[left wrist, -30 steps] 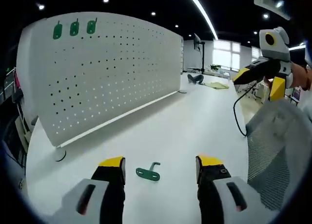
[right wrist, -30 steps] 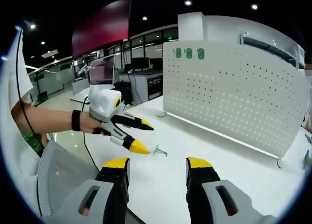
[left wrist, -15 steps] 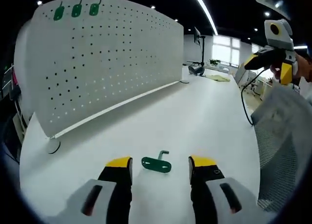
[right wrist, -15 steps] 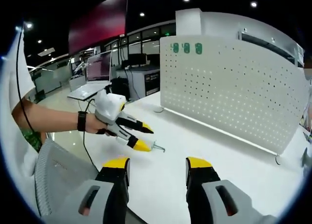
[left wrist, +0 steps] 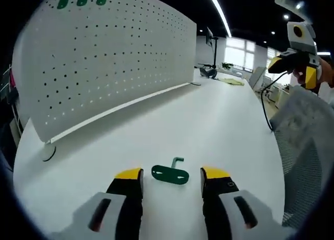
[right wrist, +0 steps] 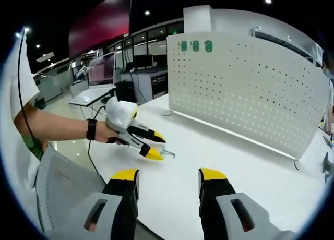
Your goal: Insert the hook assembly into the mounting plate slot until the hook locks in place.
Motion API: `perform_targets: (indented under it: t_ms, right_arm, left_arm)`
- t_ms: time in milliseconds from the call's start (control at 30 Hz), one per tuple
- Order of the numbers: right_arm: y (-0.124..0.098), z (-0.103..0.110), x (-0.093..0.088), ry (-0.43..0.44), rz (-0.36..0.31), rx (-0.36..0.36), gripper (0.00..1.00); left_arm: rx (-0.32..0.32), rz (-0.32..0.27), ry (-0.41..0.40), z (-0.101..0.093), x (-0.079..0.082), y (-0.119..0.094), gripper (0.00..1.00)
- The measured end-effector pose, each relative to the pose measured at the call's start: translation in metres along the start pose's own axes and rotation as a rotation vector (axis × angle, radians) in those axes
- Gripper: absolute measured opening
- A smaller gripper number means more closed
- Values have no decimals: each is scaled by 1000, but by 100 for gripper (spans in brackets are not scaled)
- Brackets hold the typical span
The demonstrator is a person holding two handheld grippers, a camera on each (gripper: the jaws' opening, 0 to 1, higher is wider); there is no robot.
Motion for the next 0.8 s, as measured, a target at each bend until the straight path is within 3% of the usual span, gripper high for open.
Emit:
perform_targets:
  t_ms: [633, 800]
  right_arm:
    - [2, -2, -3, 14, 0, 4, 45]
    - [1, -3, 0, 9, -4, 8, 45]
  left_arm:
    - [-10, -7, -42, -3, -5, 7, 31]
    - [-3, 4, -139, -4, -2, 4, 31]
Point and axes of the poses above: the point that each gripper's makers call its tool centre point, and the gripper's own axes: y roughly forward along the fingers, z roughly to its left, x roughly out of its top, the point moved 7 cm from there along -y, roughly backward along the fingers, and after that the axes turned 15 degrees about x, right-handed, at the moved point
